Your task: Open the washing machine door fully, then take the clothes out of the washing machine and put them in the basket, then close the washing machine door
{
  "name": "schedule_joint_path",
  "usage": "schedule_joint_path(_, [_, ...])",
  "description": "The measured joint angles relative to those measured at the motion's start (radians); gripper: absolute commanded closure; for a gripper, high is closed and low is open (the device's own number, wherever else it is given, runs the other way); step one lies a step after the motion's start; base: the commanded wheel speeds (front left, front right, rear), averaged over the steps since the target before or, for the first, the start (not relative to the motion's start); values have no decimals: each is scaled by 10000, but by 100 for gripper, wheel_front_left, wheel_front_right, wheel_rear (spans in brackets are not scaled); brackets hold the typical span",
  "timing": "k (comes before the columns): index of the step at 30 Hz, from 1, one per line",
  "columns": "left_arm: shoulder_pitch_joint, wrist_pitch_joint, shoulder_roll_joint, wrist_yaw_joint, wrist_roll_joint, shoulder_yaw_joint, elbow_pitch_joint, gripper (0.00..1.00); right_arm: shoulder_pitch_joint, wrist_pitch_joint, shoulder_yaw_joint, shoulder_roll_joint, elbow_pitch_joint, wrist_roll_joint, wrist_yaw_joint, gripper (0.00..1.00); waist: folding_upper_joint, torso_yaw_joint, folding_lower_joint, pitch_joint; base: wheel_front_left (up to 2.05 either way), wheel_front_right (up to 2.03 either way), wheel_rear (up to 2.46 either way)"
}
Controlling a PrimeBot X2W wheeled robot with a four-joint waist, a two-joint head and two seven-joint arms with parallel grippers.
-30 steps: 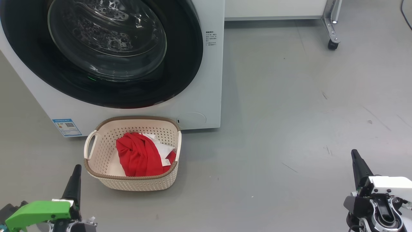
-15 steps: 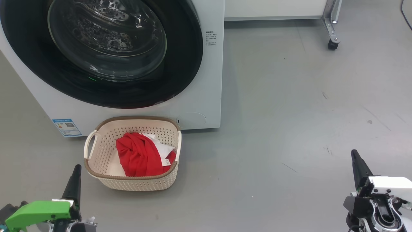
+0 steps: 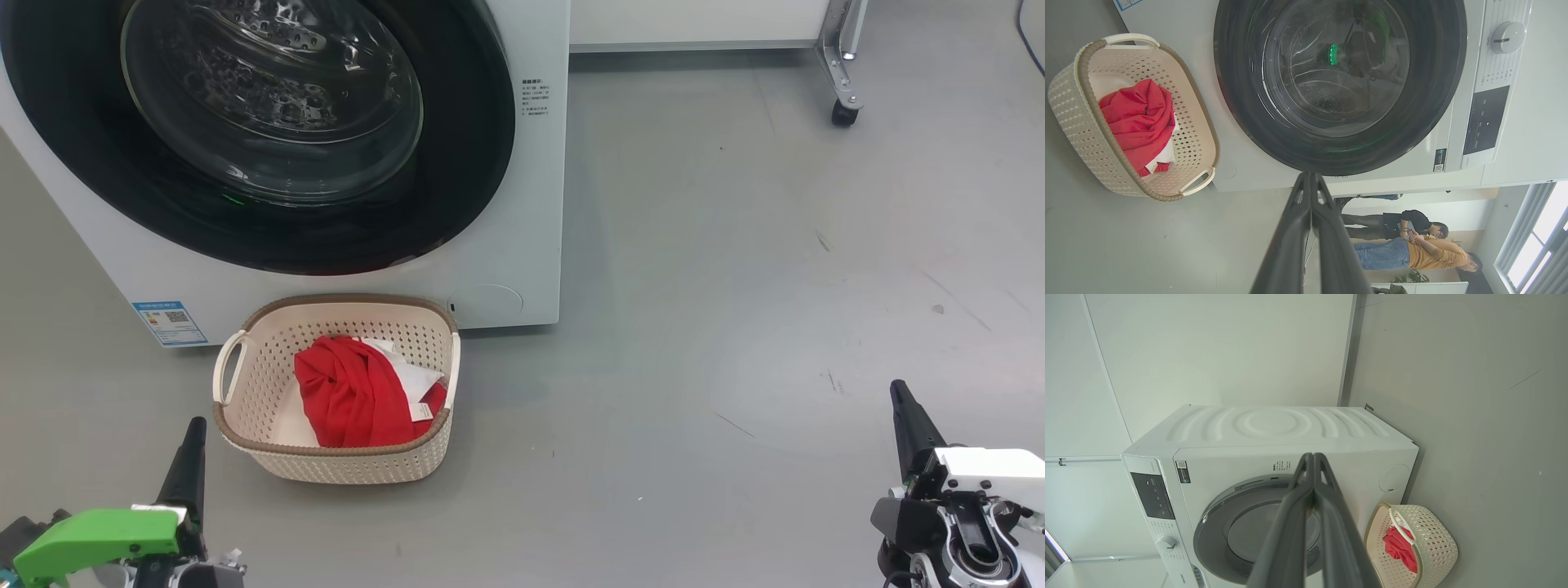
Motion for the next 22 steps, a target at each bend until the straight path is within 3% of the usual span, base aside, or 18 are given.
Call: schedule_joint_path(22, [-1,0,-2,0,0,6,0,100,-2,2,-17,13,10,0,2,100,0,0,0,-1,0,0,0])
